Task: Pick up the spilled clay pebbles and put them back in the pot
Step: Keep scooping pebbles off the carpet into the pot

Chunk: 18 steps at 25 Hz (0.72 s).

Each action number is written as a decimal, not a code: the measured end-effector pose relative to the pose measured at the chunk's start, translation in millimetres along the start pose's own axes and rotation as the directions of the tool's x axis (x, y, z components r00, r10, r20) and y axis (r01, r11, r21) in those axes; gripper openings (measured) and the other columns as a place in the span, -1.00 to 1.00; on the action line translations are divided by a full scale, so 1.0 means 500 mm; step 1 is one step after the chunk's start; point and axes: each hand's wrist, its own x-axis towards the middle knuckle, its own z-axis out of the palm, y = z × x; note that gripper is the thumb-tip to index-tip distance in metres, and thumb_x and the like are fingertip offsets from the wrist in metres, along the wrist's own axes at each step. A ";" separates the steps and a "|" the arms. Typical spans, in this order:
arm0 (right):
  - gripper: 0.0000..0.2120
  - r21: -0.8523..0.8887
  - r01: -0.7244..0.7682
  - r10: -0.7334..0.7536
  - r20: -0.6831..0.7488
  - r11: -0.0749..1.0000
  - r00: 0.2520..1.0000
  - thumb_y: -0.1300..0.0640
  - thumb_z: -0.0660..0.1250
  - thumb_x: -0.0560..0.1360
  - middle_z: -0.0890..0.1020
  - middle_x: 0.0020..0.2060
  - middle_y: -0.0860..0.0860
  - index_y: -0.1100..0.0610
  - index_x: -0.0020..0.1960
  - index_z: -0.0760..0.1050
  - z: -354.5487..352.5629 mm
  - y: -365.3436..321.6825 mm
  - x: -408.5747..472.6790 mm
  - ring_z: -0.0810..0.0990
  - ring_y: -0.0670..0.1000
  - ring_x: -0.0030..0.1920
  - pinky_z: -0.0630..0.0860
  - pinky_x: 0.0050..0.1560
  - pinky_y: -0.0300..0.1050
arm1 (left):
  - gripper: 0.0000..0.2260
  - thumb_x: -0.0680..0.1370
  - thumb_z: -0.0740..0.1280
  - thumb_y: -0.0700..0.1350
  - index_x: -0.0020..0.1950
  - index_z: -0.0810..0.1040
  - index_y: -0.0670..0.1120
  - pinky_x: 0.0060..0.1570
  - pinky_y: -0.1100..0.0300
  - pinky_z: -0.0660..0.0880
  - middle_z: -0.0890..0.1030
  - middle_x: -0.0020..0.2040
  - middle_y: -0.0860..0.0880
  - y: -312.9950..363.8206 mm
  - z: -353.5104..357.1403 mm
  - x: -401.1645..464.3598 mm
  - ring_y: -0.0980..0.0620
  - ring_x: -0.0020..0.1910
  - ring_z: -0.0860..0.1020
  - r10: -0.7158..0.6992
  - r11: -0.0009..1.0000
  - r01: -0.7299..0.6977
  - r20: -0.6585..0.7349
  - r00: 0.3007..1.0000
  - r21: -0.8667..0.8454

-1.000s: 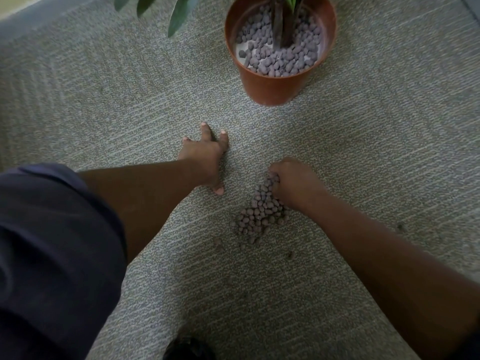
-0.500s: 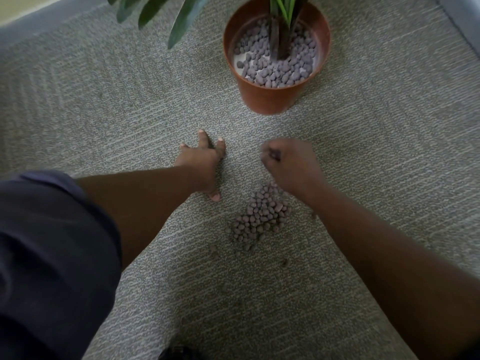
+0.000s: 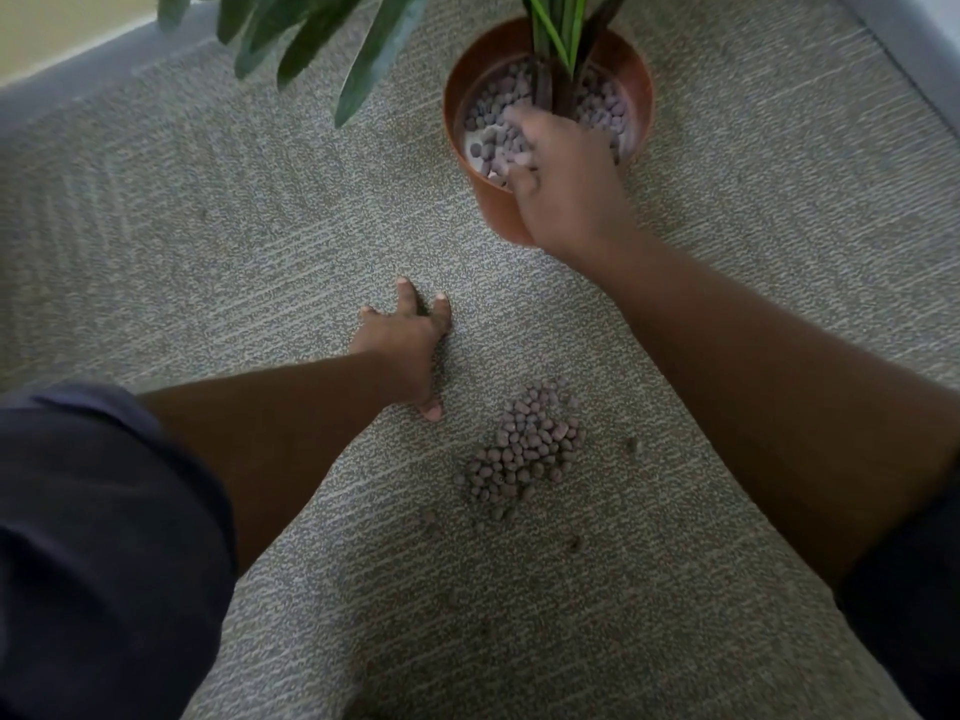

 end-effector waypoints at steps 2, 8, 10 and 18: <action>-0.63 0.056 0.057 -0.051 -0.093 0.997 0.994 0.23 0.27 0.61 0.57 0.33 0.11 0.19 0.40 0.49 0.005 0.000 -0.019 0.51 0.04 0.35 0.35 0.38 -0.20 | 0.36 0.08 0.68 0.20 0.60 -0.20 0.19 0.21 -0.33 0.45 -0.23 0.63 -0.18 -0.001 0.000 -0.001 -0.57 0.46 0.12 0.001 1.000 -0.001 0.000 1.000 -0.004; -0.73 -0.053 0.283 -0.286 -0.081 0.958 0.955 0.34 0.23 0.57 0.65 0.12 0.17 0.25 0.18 0.63 0.065 0.009 -0.147 0.59 0.19 0.14 0.49 0.17 0.04 | 0.35 0.09 0.69 0.19 0.61 -0.19 0.19 0.24 -0.30 0.45 -0.22 0.63 -0.17 0.004 -0.003 -0.007 -0.56 0.47 0.11 -0.005 1.000 0.005 -0.002 1.000 -0.006; -0.71 -0.068 0.220 -0.193 0.275 0.973 0.942 0.27 0.22 0.59 0.63 0.14 0.11 0.16 0.23 0.61 0.086 0.020 -0.185 0.57 0.14 0.17 0.49 0.18 0.05 | 0.35 0.09 0.69 0.18 0.61 -0.18 0.18 0.25 -0.29 0.44 -0.22 0.63 -0.17 0.006 -0.004 -0.009 -0.55 0.48 0.12 -0.011 1.000 0.011 -0.005 1.000 -0.001; -0.62 -0.361 0.098 0.162 0.623 0.927 0.765 0.22 0.34 0.53 0.41 0.28 0.12 0.03 0.32 0.46 0.115 0.046 -0.255 0.39 0.22 0.34 0.48 0.24 0.16 | 0.36 0.07 0.67 0.22 0.60 -0.21 0.17 0.21 -0.31 0.46 -0.22 0.63 -0.19 0.005 -0.002 -0.003 -0.57 0.45 0.15 -0.012 0.999 0.012 -0.009 1.000 0.038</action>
